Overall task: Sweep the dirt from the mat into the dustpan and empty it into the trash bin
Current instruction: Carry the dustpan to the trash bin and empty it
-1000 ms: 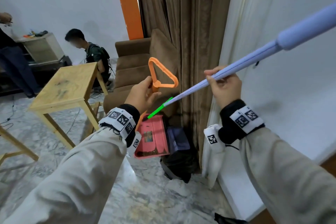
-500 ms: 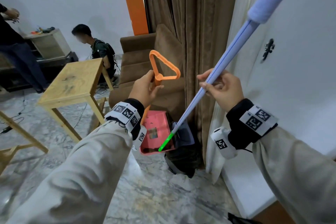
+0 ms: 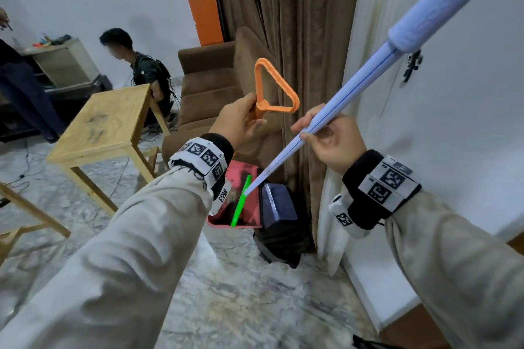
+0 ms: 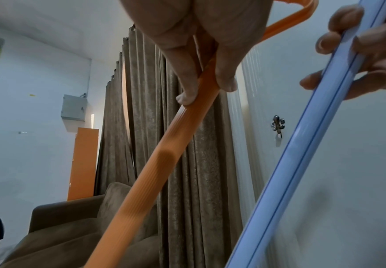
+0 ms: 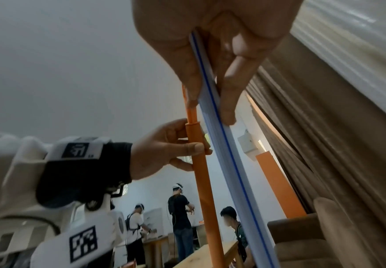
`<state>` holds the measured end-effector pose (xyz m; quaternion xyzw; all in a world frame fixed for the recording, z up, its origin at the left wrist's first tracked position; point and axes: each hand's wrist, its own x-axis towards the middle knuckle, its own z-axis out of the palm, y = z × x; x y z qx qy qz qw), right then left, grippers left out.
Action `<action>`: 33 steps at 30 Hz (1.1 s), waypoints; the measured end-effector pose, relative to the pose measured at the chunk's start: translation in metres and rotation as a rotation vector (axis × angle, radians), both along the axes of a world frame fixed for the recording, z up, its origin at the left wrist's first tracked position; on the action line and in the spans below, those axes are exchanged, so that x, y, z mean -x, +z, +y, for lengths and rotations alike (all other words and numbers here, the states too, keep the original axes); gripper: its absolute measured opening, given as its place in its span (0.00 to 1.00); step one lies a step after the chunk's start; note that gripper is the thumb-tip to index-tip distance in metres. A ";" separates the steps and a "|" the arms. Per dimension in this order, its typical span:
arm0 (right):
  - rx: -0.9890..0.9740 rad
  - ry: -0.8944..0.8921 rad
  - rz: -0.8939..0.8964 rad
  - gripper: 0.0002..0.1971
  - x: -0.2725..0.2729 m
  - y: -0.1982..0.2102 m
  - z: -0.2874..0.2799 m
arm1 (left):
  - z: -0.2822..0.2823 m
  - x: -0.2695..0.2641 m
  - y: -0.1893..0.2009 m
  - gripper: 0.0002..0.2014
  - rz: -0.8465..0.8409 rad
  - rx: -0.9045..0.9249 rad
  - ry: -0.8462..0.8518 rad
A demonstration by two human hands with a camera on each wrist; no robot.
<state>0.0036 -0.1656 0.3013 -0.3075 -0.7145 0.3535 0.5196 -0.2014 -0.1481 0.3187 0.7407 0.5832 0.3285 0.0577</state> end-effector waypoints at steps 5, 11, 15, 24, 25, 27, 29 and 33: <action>-0.046 0.078 -0.086 0.15 -0.013 0.007 0.004 | 0.006 -0.012 0.001 0.14 0.021 -0.019 -0.010; -0.087 0.077 0.012 0.15 -0.023 0.026 0.001 | 0.011 -0.028 -0.002 0.15 0.061 -0.026 -0.018; -0.089 0.044 0.118 0.13 -0.029 0.029 -0.003 | 0.017 -0.039 -0.002 0.15 0.091 -0.016 -0.033; -0.029 0.036 0.153 0.16 -0.036 -0.009 0.012 | 0.025 -0.056 -0.003 0.15 0.116 0.031 -0.061; -0.022 0.035 0.121 0.17 -0.038 -0.012 0.013 | 0.024 -0.057 -0.004 0.16 0.121 0.024 -0.063; -0.013 0.038 0.035 0.15 -0.041 -0.018 0.015 | 0.024 -0.059 -0.007 0.16 0.127 0.017 -0.069; -0.004 0.029 -0.020 0.13 -0.043 -0.019 0.015 | 0.024 -0.062 -0.009 0.16 0.117 0.024 -0.074; -0.005 -0.061 0.097 0.15 -0.052 -0.003 0.015 | 0.027 -0.067 -0.013 0.15 0.146 0.022 -0.092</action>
